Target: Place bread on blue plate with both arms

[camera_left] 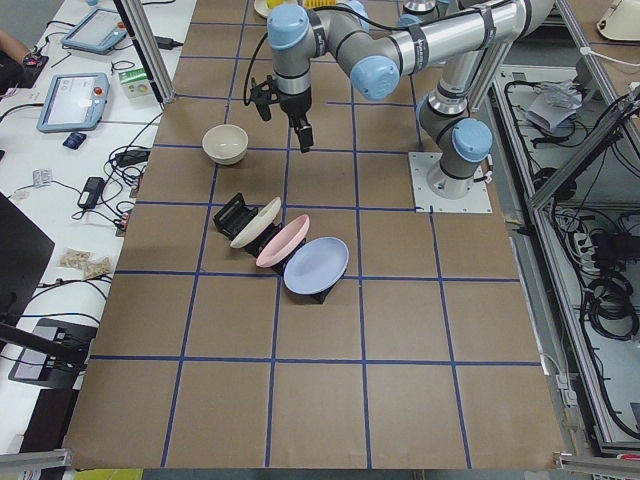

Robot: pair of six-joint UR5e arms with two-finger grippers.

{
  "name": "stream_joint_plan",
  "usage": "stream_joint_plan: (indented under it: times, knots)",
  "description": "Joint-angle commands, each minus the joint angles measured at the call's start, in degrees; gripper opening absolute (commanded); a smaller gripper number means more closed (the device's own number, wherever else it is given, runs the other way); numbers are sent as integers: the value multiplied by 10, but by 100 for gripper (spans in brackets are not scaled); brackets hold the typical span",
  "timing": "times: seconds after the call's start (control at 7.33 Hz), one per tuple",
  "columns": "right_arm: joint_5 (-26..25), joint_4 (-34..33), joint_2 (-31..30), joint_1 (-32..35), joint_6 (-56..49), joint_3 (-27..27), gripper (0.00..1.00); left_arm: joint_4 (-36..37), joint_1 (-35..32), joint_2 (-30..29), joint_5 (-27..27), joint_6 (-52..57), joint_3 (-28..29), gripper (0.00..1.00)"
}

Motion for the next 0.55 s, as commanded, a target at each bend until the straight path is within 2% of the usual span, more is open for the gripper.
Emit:
stream_joint_plan:
  times: [0.0,0.14,0.41]
  knots:
    - [3,-62,-3,-17,-61,40,100,3,99,-17,0,106,1,100]
    - [3,-103,0,-26,-108,61,100,22,141,-29,0,155,7,100]
    - [8,-144,0,-64,-148,104,100,86,215,-54,-3,253,7,100]
